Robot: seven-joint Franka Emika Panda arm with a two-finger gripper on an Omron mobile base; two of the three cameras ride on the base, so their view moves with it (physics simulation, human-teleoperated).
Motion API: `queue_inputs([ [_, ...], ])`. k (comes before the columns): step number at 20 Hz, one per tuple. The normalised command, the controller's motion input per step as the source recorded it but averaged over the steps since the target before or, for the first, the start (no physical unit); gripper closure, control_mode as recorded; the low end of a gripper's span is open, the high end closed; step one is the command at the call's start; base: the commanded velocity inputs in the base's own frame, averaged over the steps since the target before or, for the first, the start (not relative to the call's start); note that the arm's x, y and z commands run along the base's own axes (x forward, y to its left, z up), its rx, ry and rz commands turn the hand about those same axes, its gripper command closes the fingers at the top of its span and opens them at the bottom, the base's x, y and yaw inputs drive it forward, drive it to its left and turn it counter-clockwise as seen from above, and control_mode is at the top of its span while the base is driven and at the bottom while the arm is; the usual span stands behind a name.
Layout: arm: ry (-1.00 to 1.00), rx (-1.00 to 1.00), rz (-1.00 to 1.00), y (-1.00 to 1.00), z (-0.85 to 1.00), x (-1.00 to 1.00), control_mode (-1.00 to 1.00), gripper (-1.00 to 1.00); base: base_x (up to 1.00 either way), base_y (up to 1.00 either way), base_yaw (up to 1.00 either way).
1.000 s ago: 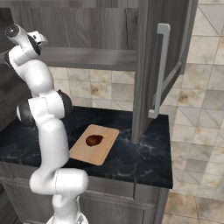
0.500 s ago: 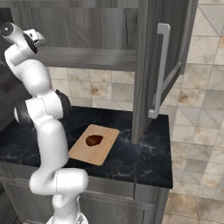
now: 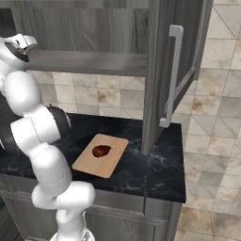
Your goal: Open the cabinet, retrieve the rolling pin, and place it next to the meat on the cutting board to prepare for tenderizing.
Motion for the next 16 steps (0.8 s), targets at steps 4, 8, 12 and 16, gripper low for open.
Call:
queue_inputs([
  [4, -0.06, 0.06, -0.08, -0.51, 0.19, -0.46, -1.0, 1.0, 0.0, 0.0, 0.0],
  [8, -0.01, 0.11, -0.07, -0.49, 0.2, -0.61, -1.0, 1.0, 0.0, 0.0, 0.0],
  [12, 0.0, 0.15, -0.09, -0.46, 0.18, -0.8, -1.0, 1.0, 0.0, 0.0, 0.0],
  [16, 0.0, 0.16, -0.1, -0.44, 0.14, -0.94, -1.0, 1.0, 0.0, 0.0, 0.0],
])
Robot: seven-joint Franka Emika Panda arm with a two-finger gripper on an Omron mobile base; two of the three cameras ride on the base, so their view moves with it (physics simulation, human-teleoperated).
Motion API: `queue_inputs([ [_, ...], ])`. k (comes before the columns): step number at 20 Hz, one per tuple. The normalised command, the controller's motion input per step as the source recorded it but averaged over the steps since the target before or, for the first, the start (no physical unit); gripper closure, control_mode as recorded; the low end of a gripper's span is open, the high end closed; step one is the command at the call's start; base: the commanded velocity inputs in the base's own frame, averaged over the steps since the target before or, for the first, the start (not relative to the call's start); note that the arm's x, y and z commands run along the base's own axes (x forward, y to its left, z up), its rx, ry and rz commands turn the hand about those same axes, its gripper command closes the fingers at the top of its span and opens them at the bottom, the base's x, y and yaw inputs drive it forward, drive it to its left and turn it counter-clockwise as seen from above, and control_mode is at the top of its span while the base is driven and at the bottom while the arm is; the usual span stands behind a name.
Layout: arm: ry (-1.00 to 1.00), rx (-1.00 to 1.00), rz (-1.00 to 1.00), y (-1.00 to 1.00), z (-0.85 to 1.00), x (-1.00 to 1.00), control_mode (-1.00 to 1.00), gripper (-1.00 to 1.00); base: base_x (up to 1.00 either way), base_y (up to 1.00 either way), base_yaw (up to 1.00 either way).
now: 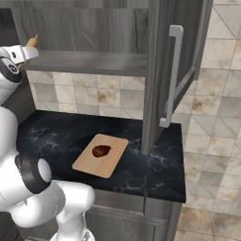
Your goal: Open the cabinet, retrieve the rolling pin, and place it next to the meat on the cutting board to prepare for tenderizing.
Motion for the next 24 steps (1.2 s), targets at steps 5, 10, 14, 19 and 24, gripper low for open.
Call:
queue_inputs([
  [5, 0.0, 0.13, -0.13, -0.44, 0.04, -0.94, -1.0, 1.0, 0.0, 0.0, 0.0],
  [10, 0.0, 0.11, -0.18, -0.49, 0.0, -0.9, -1.0, 1.0, 0.0, 0.0, 0.0],
  [14, 0.0, 0.07, -0.28, -0.54, -0.03, -0.83, -1.0, 1.0, 0.0, 0.0, 0.0],
  [19, 0.01, 0.06, -0.37, -0.54, -0.12, -0.69, -1.0, 1.0, 0.0, 0.0, 0.0],
  [24, 0.0, 0.13, -0.36, -0.51, -0.16, -0.46, -1.0, 1.0, 0.0, 0.0, 0.0],
])
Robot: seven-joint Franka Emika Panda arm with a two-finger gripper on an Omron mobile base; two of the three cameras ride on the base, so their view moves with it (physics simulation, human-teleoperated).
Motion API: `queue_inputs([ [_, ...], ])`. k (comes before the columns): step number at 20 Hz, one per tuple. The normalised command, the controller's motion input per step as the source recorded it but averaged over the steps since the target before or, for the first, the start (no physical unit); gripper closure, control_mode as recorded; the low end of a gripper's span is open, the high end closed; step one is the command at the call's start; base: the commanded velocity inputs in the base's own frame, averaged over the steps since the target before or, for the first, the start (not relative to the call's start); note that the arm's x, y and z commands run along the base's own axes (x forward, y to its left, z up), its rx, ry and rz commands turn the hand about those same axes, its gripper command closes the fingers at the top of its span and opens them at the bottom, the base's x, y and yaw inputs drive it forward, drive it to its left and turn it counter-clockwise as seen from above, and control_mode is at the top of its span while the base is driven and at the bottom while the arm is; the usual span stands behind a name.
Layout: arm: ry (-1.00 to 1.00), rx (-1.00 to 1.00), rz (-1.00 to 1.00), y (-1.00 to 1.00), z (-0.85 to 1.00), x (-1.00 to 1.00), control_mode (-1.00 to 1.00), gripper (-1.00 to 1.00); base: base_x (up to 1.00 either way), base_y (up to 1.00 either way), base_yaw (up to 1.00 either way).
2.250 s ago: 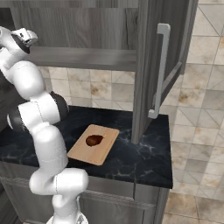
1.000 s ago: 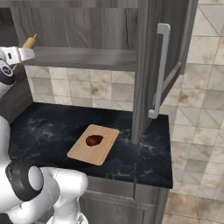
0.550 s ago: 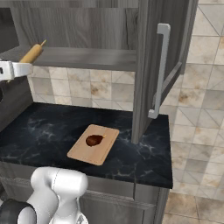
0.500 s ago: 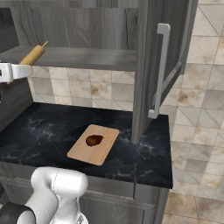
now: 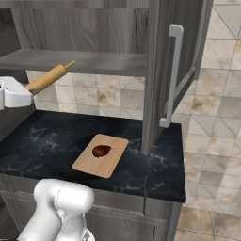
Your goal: Open the cabinet, retrieve the rolling pin, and place it next to the meat on the cutting board to prepare for tenderizing.
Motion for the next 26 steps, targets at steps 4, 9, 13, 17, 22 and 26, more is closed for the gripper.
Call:
queue_inputs([
  [4, 0.0, 0.1, -0.29, -0.46, -0.46, -0.41, -1.0, 1.0, 0.0, 0.0, 0.0],
  [9, 0.0, 0.11, -0.2, -0.49, -0.53, -0.13, -1.0, 1.0, 0.0, 0.0, 0.0],
  [13, 0.0, 0.13, -0.14, -0.46, -0.55, 0.05, -1.0, 1.0, 0.0, 0.0, 0.0],
  [17, 0.0, 0.14, -0.1, -0.41, -0.56, 0.19, -1.0, 1.0, 0.0, 0.0, 0.0],
  [22, 0.0, 0.1, -0.06, -0.41, -0.59, 0.22, -1.0, 1.0, 0.0, 0.0, 0.0],
  [26, 0.0, 0.08, -0.04, -0.35, -0.52, 0.37, -1.0, 1.0, 0.0, 0.0, 0.0],
])
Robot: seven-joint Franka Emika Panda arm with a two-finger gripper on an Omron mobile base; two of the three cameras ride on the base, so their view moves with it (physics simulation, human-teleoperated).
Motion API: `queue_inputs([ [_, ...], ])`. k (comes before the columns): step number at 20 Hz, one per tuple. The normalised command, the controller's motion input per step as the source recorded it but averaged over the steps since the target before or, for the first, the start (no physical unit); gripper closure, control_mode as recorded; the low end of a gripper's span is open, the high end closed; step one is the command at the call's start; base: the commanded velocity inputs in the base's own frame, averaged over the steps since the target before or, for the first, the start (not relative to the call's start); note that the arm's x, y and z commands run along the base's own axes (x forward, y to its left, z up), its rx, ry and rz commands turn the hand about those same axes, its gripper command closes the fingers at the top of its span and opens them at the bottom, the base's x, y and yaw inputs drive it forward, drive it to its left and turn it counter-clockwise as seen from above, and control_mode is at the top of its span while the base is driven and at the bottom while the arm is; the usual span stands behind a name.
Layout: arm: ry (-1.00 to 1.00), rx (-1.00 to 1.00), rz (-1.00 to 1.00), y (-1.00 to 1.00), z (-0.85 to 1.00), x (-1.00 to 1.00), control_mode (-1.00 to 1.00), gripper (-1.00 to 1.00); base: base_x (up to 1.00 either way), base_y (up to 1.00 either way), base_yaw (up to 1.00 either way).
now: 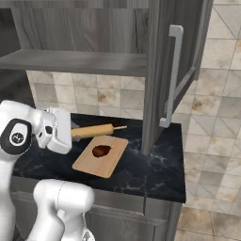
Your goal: Open the cabinet, retrieve the rolling pin, and place it next to the meat on the cutting board to prepare for tenderizing.
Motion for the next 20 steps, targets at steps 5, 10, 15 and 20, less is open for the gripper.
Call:
queue_inputs([
  [5, 0.0, 0.0, -0.01, -0.1, -0.48, 0.5, -1.0, 1.0, 0.0, 0.0, 0.0],
  [10, 0.01, 0.0, 0.0, 0.0, -0.41, 0.37, -1.0, 1.0, 0.0, 0.0, 0.0],
  [15, 0.0, 0.0, 0.0, 0.0, -0.44, 0.29, -1.0, 1.0, 0.0, 0.0, 0.0],
  [20, 0.0, 0.0, 0.01, 0.0, -0.58, 0.34, -1.0, 1.0, 0.0, 0.0, 0.0],
])
